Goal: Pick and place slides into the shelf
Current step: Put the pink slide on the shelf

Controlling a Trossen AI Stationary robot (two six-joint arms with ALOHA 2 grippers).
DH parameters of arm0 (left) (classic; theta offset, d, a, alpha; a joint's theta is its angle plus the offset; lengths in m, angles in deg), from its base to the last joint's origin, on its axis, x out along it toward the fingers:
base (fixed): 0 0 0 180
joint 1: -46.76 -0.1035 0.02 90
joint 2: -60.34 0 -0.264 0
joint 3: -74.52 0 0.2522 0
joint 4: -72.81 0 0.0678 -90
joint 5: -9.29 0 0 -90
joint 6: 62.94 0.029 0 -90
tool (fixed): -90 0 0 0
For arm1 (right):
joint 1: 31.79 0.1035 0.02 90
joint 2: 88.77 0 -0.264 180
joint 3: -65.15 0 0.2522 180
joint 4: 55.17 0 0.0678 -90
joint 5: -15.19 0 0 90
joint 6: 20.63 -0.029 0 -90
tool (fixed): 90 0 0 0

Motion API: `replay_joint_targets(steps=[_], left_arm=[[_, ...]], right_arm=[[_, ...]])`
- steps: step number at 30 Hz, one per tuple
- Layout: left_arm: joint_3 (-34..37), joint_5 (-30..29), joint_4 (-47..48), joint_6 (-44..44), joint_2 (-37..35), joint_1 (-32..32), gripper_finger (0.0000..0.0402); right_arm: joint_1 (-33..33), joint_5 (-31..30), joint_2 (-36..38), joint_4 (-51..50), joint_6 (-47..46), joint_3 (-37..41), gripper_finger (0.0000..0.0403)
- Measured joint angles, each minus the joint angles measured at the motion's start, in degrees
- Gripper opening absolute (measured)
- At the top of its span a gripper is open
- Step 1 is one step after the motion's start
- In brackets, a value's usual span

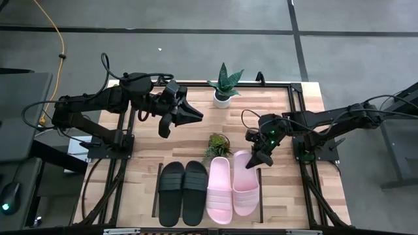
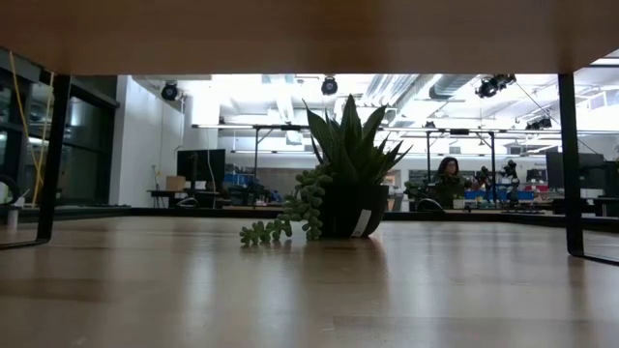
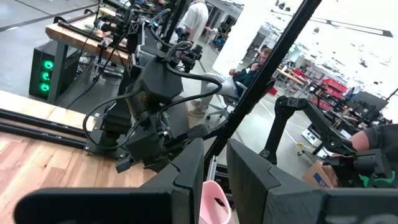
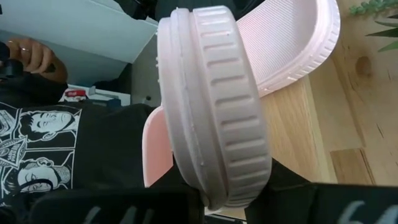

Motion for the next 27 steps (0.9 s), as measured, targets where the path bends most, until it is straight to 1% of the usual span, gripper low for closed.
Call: replay_joint_targets(steps=[19, 27], left_arm=[[-0.01, 0.0, 0.0, 0.17, 0.0, 0.01, 0.006], [-0.02, 0.0, 0.0, 0.48, 0.0, 0.0, 0.006]], right_arm=[[1.32, -0.96, 0.0, -0.01, -1.43, 0.0, 0.004], [1.81, -1.03, -0.02, 1.79, -2.07, 0.0, 0.0039]])
